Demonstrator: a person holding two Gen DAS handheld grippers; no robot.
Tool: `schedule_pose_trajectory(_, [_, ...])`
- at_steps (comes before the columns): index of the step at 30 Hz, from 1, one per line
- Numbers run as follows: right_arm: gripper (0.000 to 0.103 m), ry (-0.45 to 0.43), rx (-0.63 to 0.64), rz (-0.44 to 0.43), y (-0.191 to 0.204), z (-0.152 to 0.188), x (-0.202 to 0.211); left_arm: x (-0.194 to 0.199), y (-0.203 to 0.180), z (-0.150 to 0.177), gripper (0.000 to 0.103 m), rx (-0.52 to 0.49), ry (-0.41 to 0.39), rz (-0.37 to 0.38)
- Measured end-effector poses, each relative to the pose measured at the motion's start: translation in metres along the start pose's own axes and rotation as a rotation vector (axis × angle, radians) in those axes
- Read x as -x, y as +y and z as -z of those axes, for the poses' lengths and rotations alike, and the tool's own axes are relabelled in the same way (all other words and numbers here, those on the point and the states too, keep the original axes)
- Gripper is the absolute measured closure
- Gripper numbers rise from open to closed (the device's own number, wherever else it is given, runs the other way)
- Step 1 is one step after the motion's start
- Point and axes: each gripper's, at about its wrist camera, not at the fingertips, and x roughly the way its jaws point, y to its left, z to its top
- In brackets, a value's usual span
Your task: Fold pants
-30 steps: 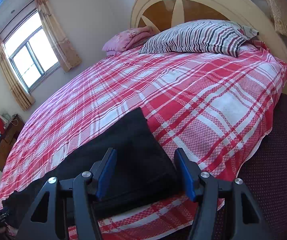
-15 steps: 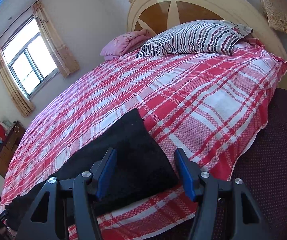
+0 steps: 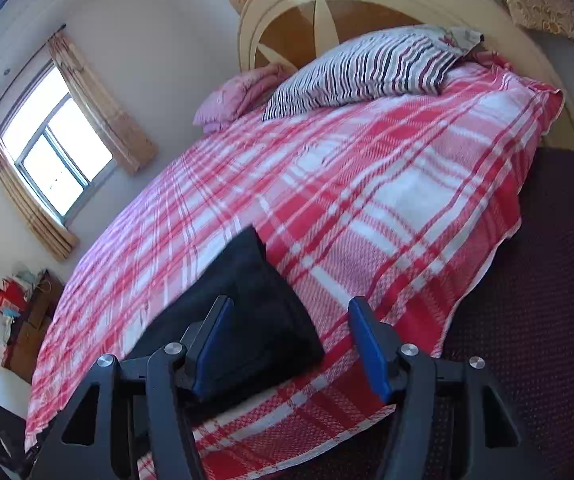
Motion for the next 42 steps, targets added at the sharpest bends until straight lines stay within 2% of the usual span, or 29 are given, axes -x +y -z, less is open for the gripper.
schedule_pose_trajectory(3, [0.042,0.018,0.052,-0.064,0.018,0.004,0.000,-0.001,-0.007,0.003,0.001,-0.035,-0.006,-0.011])
schedule_pose_trajectory(6, [0.047,0.011,0.109,0.009,0.028,0.010,-0.004,-0.003,-0.013,0.005,0.000,-0.060,-0.003,-0.002])
schedule_pose_trajectory(8, [0.059,0.005,0.070,0.019,0.019,0.008,-0.003,-0.004,-0.012,0.006,0.000,-0.077,0.000,0.002])
schedule_pose_trajectory(11, [0.065,0.008,-0.030,-0.053,-0.003,0.003,-0.002,-0.003,-0.010,0.006,0.000,-0.076,-0.009,0.012])
schedule_pose_trajectory(15, [0.065,-0.010,-0.102,-0.037,-0.017,-0.003,0.004,-0.002,-0.010,0.006,0.000,-0.084,-0.007,0.011])
schedule_pose_trajectory(19, [0.065,0.070,-0.185,-0.168,-0.032,-0.001,0.002,-0.002,-0.008,0.006,0.000,-0.073,-0.007,0.019])
schedule_pose_trajectory(24, [0.064,0.091,-0.186,-0.225,-0.028,0.005,0.000,-0.004,-0.014,0.008,0.000,-0.098,-0.007,-0.011])
schedule_pose_trajectory(28, [0.065,0.067,-0.161,-0.215,-0.018,0.007,-0.004,-0.005,-0.014,0.010,0.000,-0.109,-0.011,-0.012])
schedule_pose_trajectory(31, [0.090,0.034,-0.162,-0.210,-0.013,0.002,-0.004,-0.007,-0.019,0.012,0.000,-0.135,-0.019,-0.039])
schedule_pose_trajectory(32, [0.090,0.019,-0.167,-0.213,-0.012,0.000,-0.002,-0.007,-0.019,0.012,0.000,-0.132,-0.020,-0.038])
schedule_pose_trajectory(37, [0.091,-0.065,-0.040,-0.264,0.032,-0.013,0.021,-0.002,-0.011,0.006,0.000,-0.069,-0.010,0.008])
schedule_pose_trajectory(42, [0.091,-0.069,0.149,-0.363,0.100,-0.011,0.040,0.000,-0.010,0.006,0.000,-0.051,-0.005,0.019])
